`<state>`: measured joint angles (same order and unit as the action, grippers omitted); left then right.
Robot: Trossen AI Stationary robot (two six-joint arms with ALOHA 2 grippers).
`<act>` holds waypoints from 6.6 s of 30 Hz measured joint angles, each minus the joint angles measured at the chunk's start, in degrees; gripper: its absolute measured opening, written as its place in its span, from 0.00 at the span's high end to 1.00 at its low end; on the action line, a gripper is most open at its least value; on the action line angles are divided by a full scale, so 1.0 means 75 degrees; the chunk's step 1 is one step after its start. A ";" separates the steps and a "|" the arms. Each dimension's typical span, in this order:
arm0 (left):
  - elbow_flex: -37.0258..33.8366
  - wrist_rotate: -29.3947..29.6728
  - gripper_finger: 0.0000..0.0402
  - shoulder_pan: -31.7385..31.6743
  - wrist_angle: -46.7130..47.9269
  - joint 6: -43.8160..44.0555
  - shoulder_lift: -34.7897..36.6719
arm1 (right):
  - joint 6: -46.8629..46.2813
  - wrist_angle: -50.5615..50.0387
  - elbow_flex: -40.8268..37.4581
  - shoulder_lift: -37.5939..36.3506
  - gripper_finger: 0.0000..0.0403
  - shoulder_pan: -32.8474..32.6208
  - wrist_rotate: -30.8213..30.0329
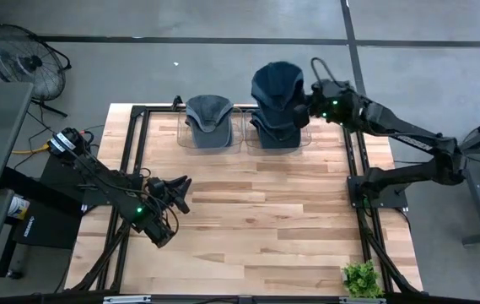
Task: Pick & Place hat
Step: Put the dark blue cap into the right transparent bin
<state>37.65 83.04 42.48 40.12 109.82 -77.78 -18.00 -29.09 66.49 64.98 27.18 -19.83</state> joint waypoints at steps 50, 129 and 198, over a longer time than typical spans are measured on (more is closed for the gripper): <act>0.0000 -0.0219 0.75 -0.0012 0.0015 0.0230 0.0064 | -0.1854 0.5371 -0.4903 0.0381 0.99 0.0259 0.0099; 0.0000 -0.0650 0.75 -0.0012 0.0091 0.0172 0.0058 | -0.2133 0.1971 -0.3990 -0.1332 0.60 0.1426 0.3506; 0.0000 -0.0816 0.75 -0.0015 0.0060 0.0195 0.0061 | 0.5374 -0.2902 0.3055 0.7113 1.00 0.0982 0.2690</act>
<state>37.65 76.93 42.37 40.57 111.28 -77.32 22.31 -50.86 89.40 118.32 34.54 0.34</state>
